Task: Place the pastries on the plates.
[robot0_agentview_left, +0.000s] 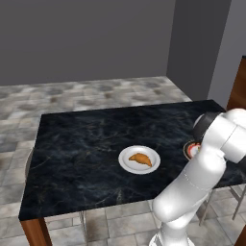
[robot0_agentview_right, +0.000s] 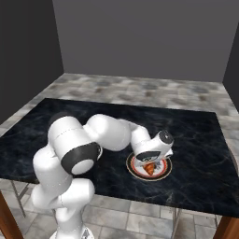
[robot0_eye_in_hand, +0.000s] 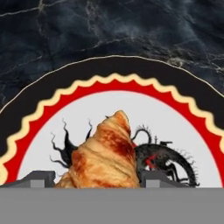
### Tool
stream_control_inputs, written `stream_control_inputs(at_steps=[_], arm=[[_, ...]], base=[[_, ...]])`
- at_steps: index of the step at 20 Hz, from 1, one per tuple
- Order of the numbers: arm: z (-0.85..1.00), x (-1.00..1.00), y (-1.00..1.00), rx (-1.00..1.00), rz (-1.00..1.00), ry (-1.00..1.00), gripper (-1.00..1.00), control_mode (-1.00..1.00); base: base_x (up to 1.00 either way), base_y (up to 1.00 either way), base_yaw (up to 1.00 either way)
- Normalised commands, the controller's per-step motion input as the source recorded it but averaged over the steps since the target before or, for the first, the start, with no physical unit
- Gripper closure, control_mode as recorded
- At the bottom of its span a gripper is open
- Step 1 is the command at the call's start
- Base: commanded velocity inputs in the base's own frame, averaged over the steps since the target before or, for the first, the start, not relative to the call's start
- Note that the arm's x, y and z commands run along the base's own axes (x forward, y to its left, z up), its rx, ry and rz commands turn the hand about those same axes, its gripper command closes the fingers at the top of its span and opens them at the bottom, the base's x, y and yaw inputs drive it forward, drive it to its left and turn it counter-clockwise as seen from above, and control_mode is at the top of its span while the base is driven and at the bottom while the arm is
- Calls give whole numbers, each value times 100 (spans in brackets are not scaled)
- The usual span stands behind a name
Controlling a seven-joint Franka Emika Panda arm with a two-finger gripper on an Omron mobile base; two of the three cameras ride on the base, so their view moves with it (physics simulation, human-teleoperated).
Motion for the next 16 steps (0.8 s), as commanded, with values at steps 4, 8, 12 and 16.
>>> stream_control_inputs(at_steps=[4,8,12,16], arm=[[-23,0,0,0,0,0,-100,-100],[-5,0,0,0,0,-1,-100,-100],[0,0,0,0,0,-5,-100,-100],[4,-1,0,0,0,-6,-100,-100]], base=[[0,0,0],[0,0,0],[0,0,0],[0,0,0]])
